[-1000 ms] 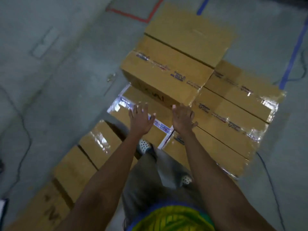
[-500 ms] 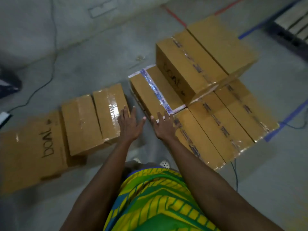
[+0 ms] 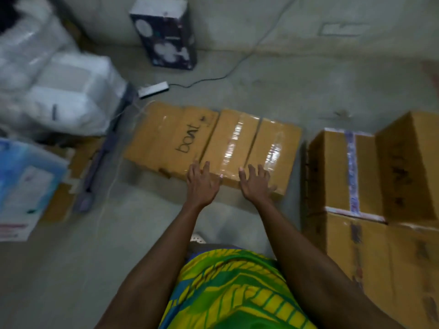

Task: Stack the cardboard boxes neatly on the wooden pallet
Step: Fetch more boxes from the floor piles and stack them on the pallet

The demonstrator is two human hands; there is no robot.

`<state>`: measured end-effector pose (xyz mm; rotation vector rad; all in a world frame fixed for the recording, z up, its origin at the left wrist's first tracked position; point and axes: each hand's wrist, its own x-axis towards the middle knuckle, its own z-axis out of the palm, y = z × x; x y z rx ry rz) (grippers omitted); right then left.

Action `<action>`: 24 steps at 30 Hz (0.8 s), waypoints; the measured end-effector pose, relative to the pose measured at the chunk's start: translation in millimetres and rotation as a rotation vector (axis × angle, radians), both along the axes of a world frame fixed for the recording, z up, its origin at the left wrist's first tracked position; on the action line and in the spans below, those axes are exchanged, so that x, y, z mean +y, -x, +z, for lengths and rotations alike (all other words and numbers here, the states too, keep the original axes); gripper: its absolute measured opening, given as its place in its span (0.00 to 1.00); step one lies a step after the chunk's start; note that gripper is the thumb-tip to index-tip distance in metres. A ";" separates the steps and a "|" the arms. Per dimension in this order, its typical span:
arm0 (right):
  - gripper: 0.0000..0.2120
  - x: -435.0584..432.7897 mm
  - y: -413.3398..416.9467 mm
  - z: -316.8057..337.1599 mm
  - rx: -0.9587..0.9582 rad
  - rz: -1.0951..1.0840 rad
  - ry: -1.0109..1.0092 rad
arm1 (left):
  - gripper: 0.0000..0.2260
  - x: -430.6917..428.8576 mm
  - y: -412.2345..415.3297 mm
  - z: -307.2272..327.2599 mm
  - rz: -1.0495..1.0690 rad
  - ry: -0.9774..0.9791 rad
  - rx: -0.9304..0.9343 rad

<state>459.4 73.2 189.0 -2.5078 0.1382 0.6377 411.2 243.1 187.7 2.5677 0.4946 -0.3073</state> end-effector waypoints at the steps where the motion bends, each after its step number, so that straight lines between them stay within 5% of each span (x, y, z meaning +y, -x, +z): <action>1: 0.30 30.5 -0.6 -0.6 0.016 0.022 -0.009 | 0.34 27.7 4.6 0.0 0.035 0.004 0.007; 7: 0.29 161.2 2.6 -0.6 0.036 0.136 -0.053 | 0.34 155.4 9.3 -0.2 0.112 0.025 0.058; 17: 0.30 255.3 -57.7 -41.7 0.067 0.089 -0.080 | 0.42 258.1 -66.3 -64.6 0.176 0.171 0.186; 24: 0.31 347.1 -123.3 -169.2 0.192 0.085 0.002 | 0.28 326.5 -124.5 -206.7 0.682 0.588 0.272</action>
